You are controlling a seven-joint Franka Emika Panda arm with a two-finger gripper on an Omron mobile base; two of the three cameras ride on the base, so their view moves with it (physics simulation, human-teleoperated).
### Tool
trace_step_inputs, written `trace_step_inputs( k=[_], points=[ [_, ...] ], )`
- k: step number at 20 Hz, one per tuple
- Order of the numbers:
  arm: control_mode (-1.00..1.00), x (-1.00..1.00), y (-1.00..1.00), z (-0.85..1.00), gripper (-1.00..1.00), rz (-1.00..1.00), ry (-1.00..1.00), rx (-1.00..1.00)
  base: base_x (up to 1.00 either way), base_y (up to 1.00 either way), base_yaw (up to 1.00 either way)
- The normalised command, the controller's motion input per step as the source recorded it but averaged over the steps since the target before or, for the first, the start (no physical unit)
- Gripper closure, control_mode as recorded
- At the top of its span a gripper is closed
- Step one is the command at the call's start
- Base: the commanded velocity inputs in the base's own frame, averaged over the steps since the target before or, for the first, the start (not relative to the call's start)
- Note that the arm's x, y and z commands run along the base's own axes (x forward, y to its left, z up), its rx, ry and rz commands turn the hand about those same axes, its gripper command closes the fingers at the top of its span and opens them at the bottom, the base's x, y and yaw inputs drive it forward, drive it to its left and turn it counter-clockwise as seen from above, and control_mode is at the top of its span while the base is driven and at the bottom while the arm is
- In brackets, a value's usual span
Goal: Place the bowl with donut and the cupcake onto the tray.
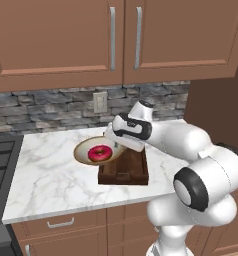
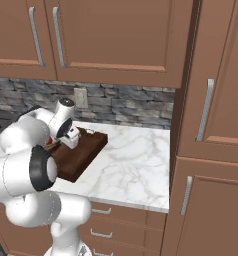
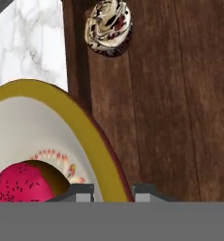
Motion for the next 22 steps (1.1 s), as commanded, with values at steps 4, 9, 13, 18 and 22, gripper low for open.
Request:
trace_step_inputs(
  k=[4,9,13,18,22],
  points=[
    [-1.0,-0.12,-0.62,-0.15,1.0,-0.09,0.0,0.0,0.0,0.0,0.0],
    [-1.0,0.08,-0.38,-0.09,1.0,-0.06,0.0,-0.01,0.0,0.0,0.0],
    [-1.0,0.01,-0.31,-0.05,1.0,0.0,0.0,0.0,0.0,0.0,0.0],
    [-1.0,0.0,-0.37,-0.07,1.0,0.0,0.0,0.0,0.0,0.0,0.0],
    [-1.0,0.01,-0.27,-0.03,1.0,0.0,-0.05,0.0,0.0,0.0,0.0]
  ],
)
